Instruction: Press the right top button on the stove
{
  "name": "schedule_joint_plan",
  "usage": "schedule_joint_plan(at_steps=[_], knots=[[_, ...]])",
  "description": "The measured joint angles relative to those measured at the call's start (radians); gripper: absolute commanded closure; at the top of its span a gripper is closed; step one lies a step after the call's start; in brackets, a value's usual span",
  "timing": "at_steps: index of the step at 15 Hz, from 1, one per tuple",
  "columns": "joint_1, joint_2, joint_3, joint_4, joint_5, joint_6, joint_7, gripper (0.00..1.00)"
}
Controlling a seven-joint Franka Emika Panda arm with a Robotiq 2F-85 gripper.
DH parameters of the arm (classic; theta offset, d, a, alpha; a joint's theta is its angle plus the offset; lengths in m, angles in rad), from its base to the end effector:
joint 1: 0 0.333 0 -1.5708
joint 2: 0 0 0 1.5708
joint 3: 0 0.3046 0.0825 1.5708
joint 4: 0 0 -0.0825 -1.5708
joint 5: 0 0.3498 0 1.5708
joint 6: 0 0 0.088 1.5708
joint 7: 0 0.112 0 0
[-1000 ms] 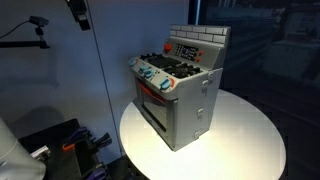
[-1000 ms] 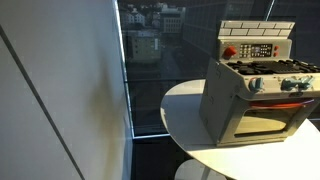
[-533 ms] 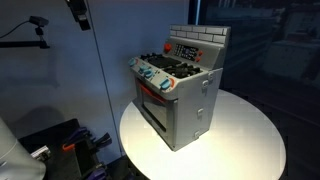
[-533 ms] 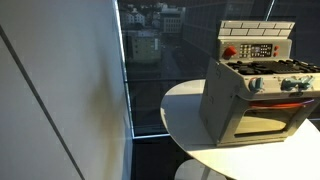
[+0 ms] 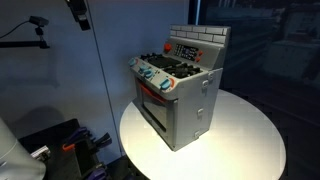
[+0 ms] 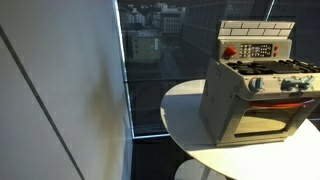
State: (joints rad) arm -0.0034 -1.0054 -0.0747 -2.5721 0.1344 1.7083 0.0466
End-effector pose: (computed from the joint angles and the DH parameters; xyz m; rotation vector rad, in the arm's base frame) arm 0.2394 -0.0110 0.5523 -2.9332 0.1521 -0.2060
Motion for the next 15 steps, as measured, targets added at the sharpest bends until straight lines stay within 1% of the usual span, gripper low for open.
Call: schedule_joint_plan(at_steps=[7,15], knots=[[-0.008,0.005,0.001,0.002,0.000,0.014,0.000,0.00],[-0.047,0.058,0.000,0.029,-0.002,0.128,-0.001,0.00]])
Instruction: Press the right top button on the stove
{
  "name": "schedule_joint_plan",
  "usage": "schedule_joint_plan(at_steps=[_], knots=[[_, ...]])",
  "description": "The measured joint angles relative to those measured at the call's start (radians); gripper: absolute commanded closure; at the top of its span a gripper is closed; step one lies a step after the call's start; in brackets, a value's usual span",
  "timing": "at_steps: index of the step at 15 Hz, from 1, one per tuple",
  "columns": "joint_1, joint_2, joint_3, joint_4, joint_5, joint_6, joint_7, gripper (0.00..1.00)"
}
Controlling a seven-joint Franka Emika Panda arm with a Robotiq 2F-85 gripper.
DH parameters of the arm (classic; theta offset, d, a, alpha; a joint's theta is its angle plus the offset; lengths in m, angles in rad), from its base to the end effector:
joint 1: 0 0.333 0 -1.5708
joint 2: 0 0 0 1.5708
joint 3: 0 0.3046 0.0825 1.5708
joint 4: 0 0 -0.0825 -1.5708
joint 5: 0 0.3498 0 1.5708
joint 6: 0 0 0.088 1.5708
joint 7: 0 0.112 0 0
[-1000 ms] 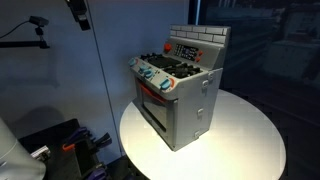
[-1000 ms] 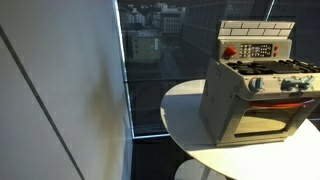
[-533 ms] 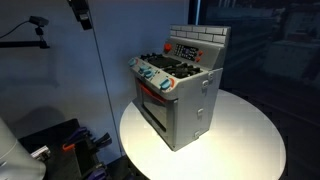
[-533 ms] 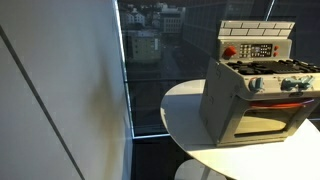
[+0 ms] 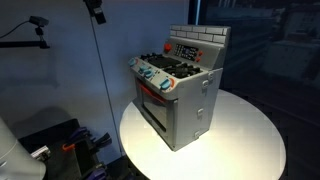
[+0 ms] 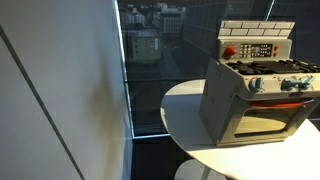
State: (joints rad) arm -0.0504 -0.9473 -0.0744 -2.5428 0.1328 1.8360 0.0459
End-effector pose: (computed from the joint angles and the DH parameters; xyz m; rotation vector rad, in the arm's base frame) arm 0.2637 -0.0276 0.5645 -2.9240 0.2440 -0.3591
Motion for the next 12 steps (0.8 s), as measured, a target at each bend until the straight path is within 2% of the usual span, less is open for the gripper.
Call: schedule_joint_plan(at_steps=[12], knots=[[-0.064,0.194,-0.034,0.090,-0.001,0.175,0.000,0.00]])
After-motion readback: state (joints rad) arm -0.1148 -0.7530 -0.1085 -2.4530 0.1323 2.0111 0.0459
